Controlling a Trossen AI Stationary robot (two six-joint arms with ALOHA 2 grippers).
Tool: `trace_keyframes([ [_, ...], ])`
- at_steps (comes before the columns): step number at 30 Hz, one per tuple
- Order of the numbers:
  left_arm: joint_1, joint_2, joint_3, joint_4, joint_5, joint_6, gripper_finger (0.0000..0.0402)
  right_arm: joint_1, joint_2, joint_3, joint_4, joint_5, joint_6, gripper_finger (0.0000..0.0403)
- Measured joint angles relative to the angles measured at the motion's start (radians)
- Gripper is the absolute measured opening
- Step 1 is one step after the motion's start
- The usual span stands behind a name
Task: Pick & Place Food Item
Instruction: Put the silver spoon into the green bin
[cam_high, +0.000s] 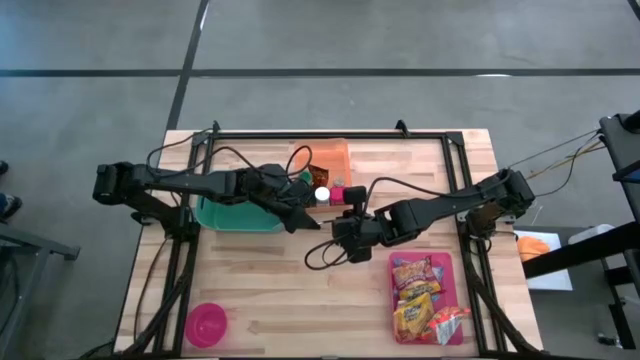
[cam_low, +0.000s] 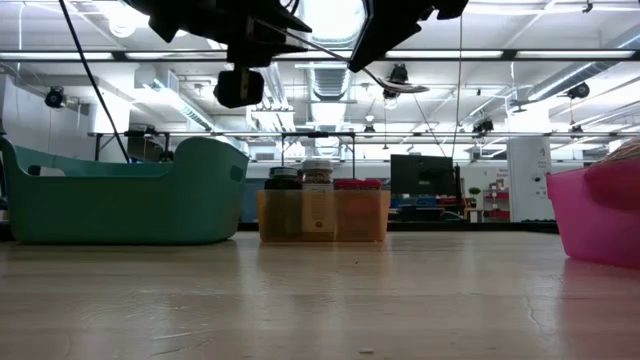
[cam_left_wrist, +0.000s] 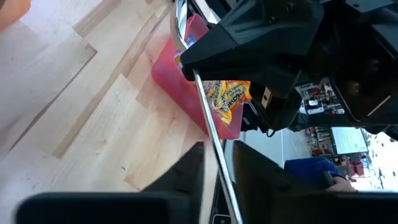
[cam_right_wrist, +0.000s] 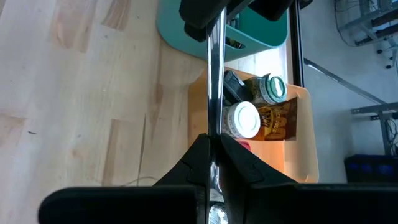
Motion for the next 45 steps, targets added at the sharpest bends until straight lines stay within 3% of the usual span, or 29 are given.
trace_keyframes([
  [6,0.001,0.002,-0.001,-0.012,-0.023,0.007,0.0011,0.0,0.0,0.0,-0.009,0.001,0.0,0.0011],
  [17,0.001,0.002,-0.001,-0.02,-0.033,0.012,0.0002,0.0,0.0,0.0,-0.007,0.0,0.012,0.0021],
  [21,0.001,0.001,0.0,-0.027,-0.036,0.019,0.0001,0.0,0.0,0.0,0.006,-0.006,0.081,0.0058],
  [33,0.008,-0.004,0.0,-0.088,-0.069,0.093,0.0,0.001,0.0,0.0,0.002,-0.013,0.121,0.0225],
  [39,0.017,-0.054,0.0,-0.169,-0.123,0.158,0.0,0.002,0.0,0.023,0.001,-0.003,0.178,0.0263],
  [45,0.029,-0.173,0.0,-0.318,-0.22,0.23,0.0,0.003,0.0,0.082,-0.015,0.001,0.219,0.027],
])
